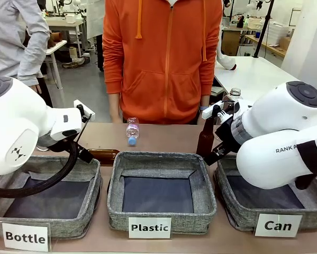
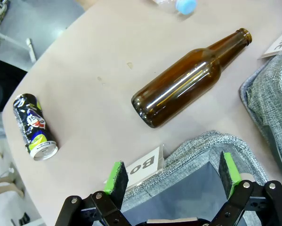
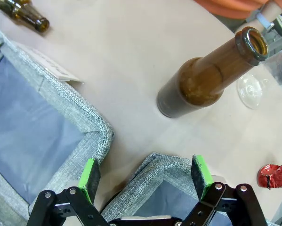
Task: Sort the can waste into the basket.
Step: Pick up the can waste from the table and place it in the right Fabric basket.
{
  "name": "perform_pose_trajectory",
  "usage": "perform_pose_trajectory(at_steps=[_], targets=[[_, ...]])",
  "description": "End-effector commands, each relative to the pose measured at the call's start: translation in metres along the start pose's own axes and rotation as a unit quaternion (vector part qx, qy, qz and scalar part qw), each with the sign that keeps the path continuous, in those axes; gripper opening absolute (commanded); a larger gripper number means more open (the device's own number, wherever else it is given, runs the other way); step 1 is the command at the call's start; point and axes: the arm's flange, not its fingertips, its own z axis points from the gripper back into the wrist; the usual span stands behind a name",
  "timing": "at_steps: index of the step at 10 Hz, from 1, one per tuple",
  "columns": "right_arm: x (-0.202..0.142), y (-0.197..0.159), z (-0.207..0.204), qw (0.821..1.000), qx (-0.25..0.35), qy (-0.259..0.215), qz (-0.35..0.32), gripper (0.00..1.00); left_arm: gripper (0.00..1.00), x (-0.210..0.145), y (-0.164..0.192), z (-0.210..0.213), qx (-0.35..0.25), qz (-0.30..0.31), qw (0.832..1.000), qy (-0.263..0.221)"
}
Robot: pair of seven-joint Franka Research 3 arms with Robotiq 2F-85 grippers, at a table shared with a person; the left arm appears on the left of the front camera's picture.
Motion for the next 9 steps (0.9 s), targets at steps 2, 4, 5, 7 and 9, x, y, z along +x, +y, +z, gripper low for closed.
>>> perform_pose_trajectory(at_steps=[2, 4, 5, 7, 9], targets=[[0.0000, -0.0001, 0.0000, 1.000, 0.000, 0.000, -0.001, 1.00, 1.00, 0.0001, -0.0001, 0.0001, 0.000, -0.001, 1.000, 0.000], [0.0000, -0.0001, 0.0000, 1.000, 0.000, 0.000, -0.001, 1.00, 1.00, 0.0001, -0.0001, 0.0001, 0.000, -0.001, 1.000, 0.000], [0.0000, -0.0001, 0.0000, 1.000, 0.000, 0.000, -0.001, 1.00, 1.00, 0.0001, -0.0001, 0.0001, 0.000, -0.001, 1.000, 0.000], [0.0000, -0.0001, 0.0000, 1.000, 0.000, 0.000, -0.001, 1.00, 1.00, 0.0001, -0.0001, 0.0001, 0.000, -0.001, 1.000, 0.000], [0.0000, -0.0001, 0.0000, 1.000, 0.000, 0.000, -0.001, 1.00, 1.00, 0.0001, -0.0001, 0.0001, 0.000, -0.001, 1.000, 0.000]])
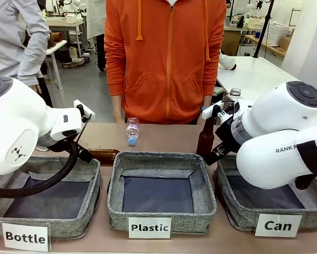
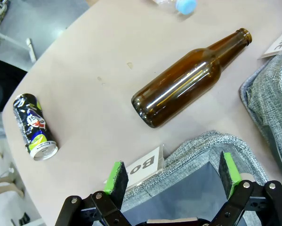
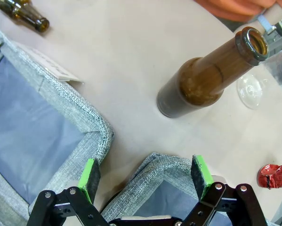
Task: Sort the can waste into the basket.
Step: Pick up the can waste from the table and place it in the right Fabric basket.
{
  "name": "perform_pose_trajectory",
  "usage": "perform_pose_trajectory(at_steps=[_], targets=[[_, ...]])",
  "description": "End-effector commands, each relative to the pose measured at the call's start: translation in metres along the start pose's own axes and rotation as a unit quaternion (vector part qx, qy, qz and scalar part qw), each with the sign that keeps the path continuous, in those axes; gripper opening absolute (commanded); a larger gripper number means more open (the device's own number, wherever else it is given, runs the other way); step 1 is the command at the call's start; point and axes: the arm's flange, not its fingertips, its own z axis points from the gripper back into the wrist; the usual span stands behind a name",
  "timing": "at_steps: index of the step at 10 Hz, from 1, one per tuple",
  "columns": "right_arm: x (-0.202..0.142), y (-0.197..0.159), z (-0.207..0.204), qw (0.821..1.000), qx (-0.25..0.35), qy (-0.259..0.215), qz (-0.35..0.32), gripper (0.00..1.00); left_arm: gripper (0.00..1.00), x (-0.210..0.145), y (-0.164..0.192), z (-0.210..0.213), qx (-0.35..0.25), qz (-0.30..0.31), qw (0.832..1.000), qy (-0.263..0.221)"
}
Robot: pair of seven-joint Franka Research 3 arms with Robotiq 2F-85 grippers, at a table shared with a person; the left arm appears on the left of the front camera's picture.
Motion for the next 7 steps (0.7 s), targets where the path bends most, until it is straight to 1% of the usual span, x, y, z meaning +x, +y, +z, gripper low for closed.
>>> perform_pose_trajectory(at_steps=[1, 4, 5, 6, 7], targets=[[0.000, 0.000, 0.000, 1.000, 0.000, 0.000, -0.001, 1.00, 1.00, 0.000, 0.000, 0.000, 0.000, -0.001, 1.000, 0.000], [0.000, 0.000, 0.000, 1.000, 0.000, 0.000, 0.000, 1.00, 1.00, 0.000, 0.000, 0.000, 0.000, 0.000, 1.000, 0.000], [0.000, -0.006, 0.018, 0.998, 0.058, 0.002, -0.005, 1.00, 1.00, 0.001, 0.002, 0.017, -0.021, -0.004, 1.000, -0.001], [0.000, -0.017, 0.045, 0.993, 0.101, 0.009, -0.052, 1.00, 1.00, 0.000, 0.006, 0.044, -0.046, 0.025, 0.999, -0.007], [-0.004, -0.027, 0.075, 0.987, 0.106, 0.021, -0.120, 1.00, 1.00, 0.001, 0.004, 0.076, -0.090, 0.067, 0.994, 0.006]])
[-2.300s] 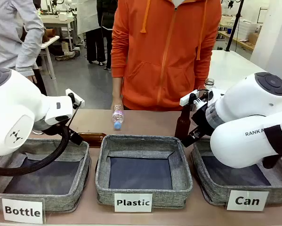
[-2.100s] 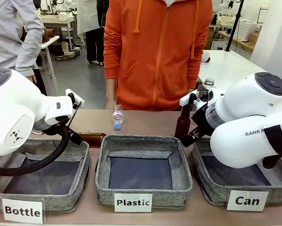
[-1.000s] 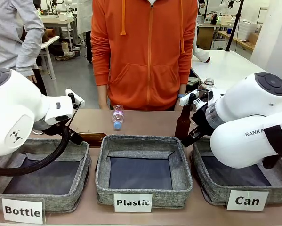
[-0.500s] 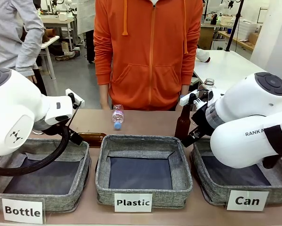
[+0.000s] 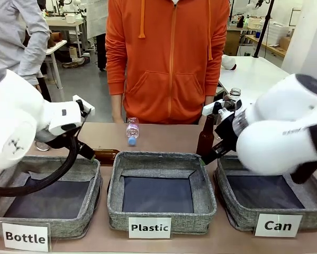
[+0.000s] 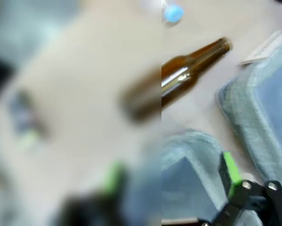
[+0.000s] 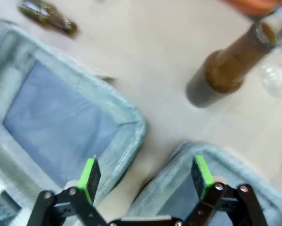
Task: Sort the can waste into the basket.
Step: Pick up the can waste from the table and place it in the right Fabric basket.
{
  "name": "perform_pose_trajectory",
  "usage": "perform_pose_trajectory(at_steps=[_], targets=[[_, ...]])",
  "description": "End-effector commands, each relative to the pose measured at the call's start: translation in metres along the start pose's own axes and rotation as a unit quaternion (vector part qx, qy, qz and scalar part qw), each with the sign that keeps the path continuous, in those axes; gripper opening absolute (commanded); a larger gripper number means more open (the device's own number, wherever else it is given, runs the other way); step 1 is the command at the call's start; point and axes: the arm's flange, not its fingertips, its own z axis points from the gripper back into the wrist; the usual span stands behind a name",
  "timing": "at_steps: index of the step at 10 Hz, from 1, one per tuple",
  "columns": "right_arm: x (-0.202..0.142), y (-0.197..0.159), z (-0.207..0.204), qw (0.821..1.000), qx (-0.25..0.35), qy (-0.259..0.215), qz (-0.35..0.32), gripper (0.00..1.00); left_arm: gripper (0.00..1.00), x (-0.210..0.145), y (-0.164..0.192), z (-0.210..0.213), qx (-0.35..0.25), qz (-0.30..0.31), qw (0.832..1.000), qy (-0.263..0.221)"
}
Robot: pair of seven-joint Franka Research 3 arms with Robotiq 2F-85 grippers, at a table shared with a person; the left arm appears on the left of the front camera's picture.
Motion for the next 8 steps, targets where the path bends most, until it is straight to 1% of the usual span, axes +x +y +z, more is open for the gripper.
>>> perform_pose_trajectory(at_steps=[1, 2, 3, 4, 5, 6, 7, 8], targets=[[-0.016, -0.036, 0.087, 0.991, 0.072, -0.003, -0.111, 1.00, 1.00, -0.014, 0.006, 0.079, -0.089, 0.070, 0.993, 0.018], [-0.034, -0.050, 0.121, 0.984, 0.120, -0.025, -0.132, 1.00, 1.00, -0.036, 0.018, 0.117, -0.165, 0.081, 0.983, -0.011], [-0.052, -0.065, 0.145, 0.976, 0.154, -0.043, -0.149, 1.00, 1.00, -0.055, 0.033, 0.138, -0.266, 0.068, 0.961, -0.032], [-0.074, -0.089, 0.166, 0.962, 0.176, -0.075, -0.193, 1.00, 1.00, -0.078, 0.057, 0.157, -0.327, 0.066, 0.940, -0.067], [-0.101, -0.116, 0.181, 0.943, 0.210, -0.107, -0.235, 1.00, 1.00, -0.100, 0.089, 0.167, -0.362, 0.104, 0.921, -0.096], [-0.126, -0.142, 0.189, 0.920, 0.228, -0.142, -0.284, 1.00, 1.00, -0.127, 0.123, 0.176, -0.375, 0.158, 0.903, -0.139], [-0.155, -0.168, 0.197, 0.896, 0.236, -0.179, -0.330, 1.00, 1.00, -0.155, 0.154, 0.180, -0.384, 0.223, 0.877, -0.184], [-0.177, -0.187, 0.203, 0.873, 0.243, -0.211, -0.366, 1.00, 1.00, -0.182, 0.169, 0.182, -0.378, 0.277, 0.855, -0.223]])
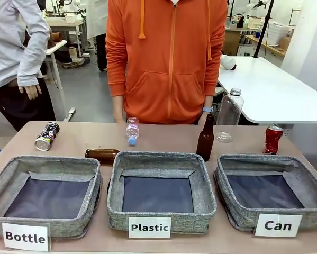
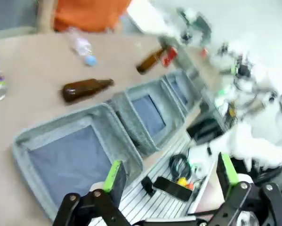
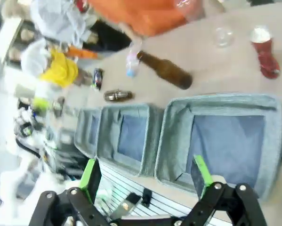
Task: Sort the can waste into the basket.
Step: Pick up the can waste from the table and place it in the right Fabric basket.
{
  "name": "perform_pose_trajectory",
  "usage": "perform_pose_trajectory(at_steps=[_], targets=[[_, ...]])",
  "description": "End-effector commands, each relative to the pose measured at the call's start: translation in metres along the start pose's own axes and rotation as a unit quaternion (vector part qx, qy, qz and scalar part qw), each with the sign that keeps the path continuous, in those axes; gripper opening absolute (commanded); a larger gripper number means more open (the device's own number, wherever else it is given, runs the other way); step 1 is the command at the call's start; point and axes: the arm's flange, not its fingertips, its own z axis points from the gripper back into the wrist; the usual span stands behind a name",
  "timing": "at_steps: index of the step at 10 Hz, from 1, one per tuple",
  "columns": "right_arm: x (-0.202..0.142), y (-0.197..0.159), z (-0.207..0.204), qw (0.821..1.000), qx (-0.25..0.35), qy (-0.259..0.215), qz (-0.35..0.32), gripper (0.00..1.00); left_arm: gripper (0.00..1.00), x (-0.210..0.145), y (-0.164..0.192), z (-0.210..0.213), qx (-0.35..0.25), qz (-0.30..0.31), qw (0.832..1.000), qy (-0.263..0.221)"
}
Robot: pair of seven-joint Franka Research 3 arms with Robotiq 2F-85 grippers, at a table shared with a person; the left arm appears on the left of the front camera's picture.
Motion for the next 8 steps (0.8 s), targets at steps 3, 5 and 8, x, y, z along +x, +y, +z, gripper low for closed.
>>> perform_pose_trajectory(at_steps=[3, 5, 8], targets=[[-0.020, -0.072, 0.025, 0.988, 0.055, -0.100, -0.099, 1.00, 1.00, -0.070, 0.034, 0.013, 0.004, 0.115, 0.975, -0.189], [-0.019, -0.085, 0.015, 0.986, 0.042, -0.120, -0.112, 1.00, 1.00, -0.064, 0.028, -0.003, 0.024, 0.107, 0.972, -0.209], [-0.013, -0.082, 0.042, 0.986, 0.047, -0.104, -0.123, 1.00, 1.00, -0.028, 0.058, 0.077, 0.010, 0.136, 0.972, -0.189]])
